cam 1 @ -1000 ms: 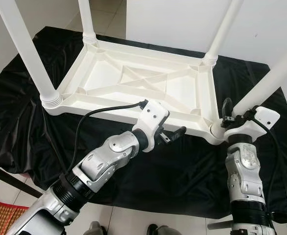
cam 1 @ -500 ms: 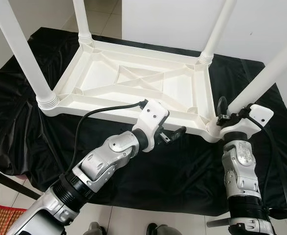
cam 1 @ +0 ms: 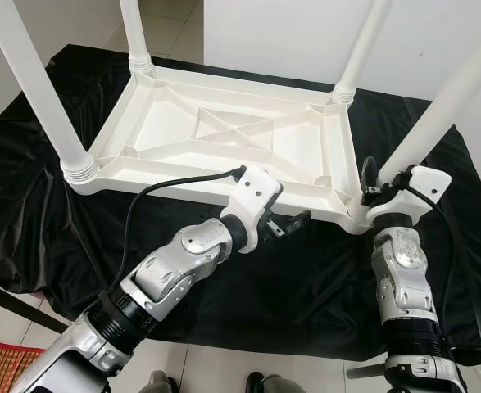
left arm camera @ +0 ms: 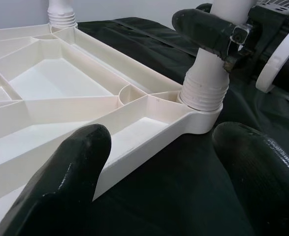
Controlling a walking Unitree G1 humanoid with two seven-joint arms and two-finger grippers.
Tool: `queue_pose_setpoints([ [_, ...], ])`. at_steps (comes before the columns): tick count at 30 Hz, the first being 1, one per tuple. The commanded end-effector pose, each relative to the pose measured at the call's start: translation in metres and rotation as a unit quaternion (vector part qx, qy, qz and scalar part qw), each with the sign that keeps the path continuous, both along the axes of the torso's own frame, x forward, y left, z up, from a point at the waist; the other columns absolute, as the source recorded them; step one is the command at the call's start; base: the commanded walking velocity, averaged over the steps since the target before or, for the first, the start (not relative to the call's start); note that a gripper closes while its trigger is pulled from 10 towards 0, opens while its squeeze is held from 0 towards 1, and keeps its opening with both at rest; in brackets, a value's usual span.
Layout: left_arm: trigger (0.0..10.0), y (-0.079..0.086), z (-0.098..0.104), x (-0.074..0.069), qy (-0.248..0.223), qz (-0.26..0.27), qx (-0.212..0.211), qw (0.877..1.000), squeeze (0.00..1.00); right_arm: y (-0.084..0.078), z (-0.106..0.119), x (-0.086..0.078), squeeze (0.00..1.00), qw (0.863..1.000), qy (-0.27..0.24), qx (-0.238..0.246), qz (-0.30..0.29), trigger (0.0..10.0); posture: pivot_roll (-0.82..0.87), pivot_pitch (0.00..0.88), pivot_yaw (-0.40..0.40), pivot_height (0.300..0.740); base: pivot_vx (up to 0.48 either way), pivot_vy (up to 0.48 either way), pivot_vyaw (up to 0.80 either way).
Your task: Building children table
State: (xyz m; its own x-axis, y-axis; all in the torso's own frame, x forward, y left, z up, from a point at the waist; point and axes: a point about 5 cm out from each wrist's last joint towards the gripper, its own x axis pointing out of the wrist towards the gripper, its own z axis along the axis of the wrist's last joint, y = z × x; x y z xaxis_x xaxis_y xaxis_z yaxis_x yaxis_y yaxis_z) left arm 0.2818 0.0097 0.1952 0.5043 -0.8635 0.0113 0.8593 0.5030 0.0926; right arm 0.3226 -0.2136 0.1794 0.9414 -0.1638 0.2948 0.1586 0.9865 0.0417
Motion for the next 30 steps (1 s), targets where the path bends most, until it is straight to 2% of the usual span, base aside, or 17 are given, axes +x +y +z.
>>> queue_pose_setpoints([
  [1,10.0,-0.0046,-0.0021,-0.013,0.004,-0.128,0.012,0.992,0.0,0.0002,-0.058,-0.0047,0.0,0.988,0.146,0.042,0.004,10.0,0.03,0.189,-0.007,0.74,0.0,0.0,0.0],
  [3,10.0,-0.0042,-0.0021,-0.0133,0.004,-0.127,0.012,0.992,0.0,0.0001,-0.0567,-0.0042,0.0,0.988,0.144,0.053,0.004,10.0,0.03,0.191,-0.005,0.74,0.0,0.0,0.0],
  [13,10.0,-0.0041,-0.0015,-0.0129,0.004,-0.126,0.01,0.992,0.0,0.0002,-0.0557,-0.0059,0.0,0.989,0.145,0.023,0.003,10.0,0.03,0.194,-0.008,0.74,0.0,0.0,0.0],
  [30,10.0,-0.0046,-0.0023,-0.0133,0.006,-0.127,0.01,0.992,0.0,0.0019,-0.0582,-0.0123,0.0,0.989,0.141,0.031,-0.026,10.0,0.03,0.189,-0.009,0.74,0.0,0.0,0.0],
])
